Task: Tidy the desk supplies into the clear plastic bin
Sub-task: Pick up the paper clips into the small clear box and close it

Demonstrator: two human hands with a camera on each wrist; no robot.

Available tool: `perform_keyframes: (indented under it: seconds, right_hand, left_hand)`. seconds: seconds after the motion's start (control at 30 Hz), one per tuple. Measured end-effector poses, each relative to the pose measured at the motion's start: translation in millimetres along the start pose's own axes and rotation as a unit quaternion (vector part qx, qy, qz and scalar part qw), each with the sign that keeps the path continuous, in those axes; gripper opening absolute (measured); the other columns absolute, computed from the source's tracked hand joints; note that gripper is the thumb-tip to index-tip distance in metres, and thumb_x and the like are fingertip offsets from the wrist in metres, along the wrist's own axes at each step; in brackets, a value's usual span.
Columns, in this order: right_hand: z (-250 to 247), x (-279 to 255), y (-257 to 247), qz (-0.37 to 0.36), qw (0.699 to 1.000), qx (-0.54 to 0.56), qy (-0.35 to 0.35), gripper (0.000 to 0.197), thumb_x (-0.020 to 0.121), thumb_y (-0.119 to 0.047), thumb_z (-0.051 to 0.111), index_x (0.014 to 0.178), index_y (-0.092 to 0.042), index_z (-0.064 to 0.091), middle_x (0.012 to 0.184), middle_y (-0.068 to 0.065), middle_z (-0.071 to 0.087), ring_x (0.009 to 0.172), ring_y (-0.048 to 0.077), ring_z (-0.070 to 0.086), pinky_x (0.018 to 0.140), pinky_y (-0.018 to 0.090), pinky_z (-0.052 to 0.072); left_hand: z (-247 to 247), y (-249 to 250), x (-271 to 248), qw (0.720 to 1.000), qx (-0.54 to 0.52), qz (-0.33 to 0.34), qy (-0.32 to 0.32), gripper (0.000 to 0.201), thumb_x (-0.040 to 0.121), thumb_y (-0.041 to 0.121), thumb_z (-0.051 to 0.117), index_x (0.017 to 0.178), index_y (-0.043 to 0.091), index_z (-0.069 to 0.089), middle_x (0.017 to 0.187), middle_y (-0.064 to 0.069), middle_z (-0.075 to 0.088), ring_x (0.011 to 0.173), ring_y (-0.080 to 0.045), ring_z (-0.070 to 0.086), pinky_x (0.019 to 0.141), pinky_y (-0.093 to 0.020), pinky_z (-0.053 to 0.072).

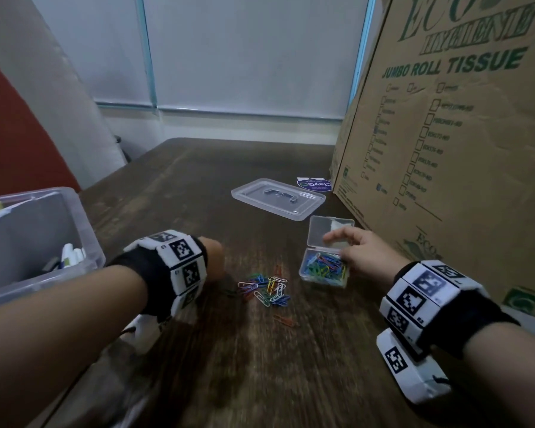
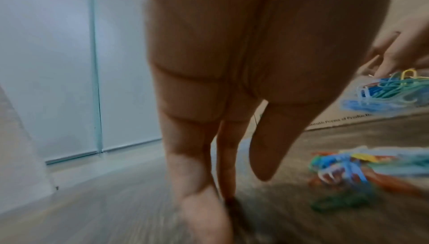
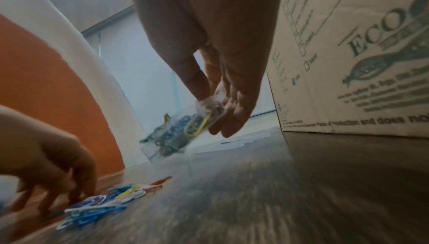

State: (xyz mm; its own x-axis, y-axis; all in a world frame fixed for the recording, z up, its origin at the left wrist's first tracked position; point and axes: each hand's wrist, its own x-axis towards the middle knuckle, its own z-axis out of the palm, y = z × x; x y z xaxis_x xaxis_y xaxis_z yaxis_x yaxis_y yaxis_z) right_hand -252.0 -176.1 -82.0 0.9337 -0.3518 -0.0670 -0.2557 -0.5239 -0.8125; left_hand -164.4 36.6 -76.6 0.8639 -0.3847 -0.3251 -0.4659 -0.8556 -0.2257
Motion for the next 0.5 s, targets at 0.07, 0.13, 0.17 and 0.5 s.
perform_keyframes:
  seconds: [0.07, 0.13, 0.17, 0.5]
  right_hand:
    - [0.6, 1.1, 3.3, 0.011, 1.0, -0.019, 0.0, 0.037, 0.088, 0.009, 0.04, 0.105, -0.018, 0.059, 0.111, 0.009, 0.059, 0.099, 0.028, 0.063, 0.092, 0.044, 0.052]
    - [-0.7, 2.8, 4.9, 0.009, 1.0, -0.021, 0.002, 0.038, 0.088, 0.01, 0.041, 0.108, -0.019, 0.059, 0.116, 0.007, 0.058, 0.092, 0.019, 0.062, 0.088, 0.038, 0.054]
    - [-1.3, 2.9, 4.5, 0.003, 1.0, -0.026, 0.002, 0.039, 0.088, 0.011, 0.042, 0.11, -0.017, 0.059, 0.114, 0.004, 0.056, 0.086, 0.013, 0.06, 0.079, 0.03, 0.055]
    - [11.6, 10.9, 9.6, -0.033, 0.998, -0.038, 0.042, 0.041, 0.079, 0.01, 0.055, 0.093, -0.029, 0.055, 0.115, 0.002, 0.062, 0.104, 0.02, 0.062, 0.094, 0.04, 0.051]
  left_hand:
    - [6.0, 3.0, -3.4, 1.0, -0.007, 0.017, 0.002, 0.038, 0.096, 0.021, 0.041, 0.12, -0.002, 0.059, 0.126, -0.017, 0.06, 0.118, -0.029, 0.057, 0.093, -0.03, 0.046]
    - [9.6, 8.9, 0.8, 0.997, -0.058, 0.053, 0.021, 0.036, 0.093, 0.021, 0.043, 0.117, 0.001, 0.062, 0.123, -0.015, 0.062, 0.114, -0.03, 0.059, 0.093, -0.032, 0.047]
    - [10.0, 12.4, 2.6, 0.993, -0.09, 0.069, 0.032, 0.036, 0.093, 0.023, 0.045, 0.118, 0.004, 0.063, 0.122, -0.014, 0.063, 0.113, -0.029, 0.059, 0.094, -0.032, 0.047]
    - [23.9, 33.7, 15.2, 0.952, -0.214, 0.218, -0.012, 0.105, 0.063, 0.067, 0.069, 0.146, 0.02, 0.024, 0.151, 0.002, 0.032, 0.138, -0.018, 0.035, 0.115, -0.039, 0.031]
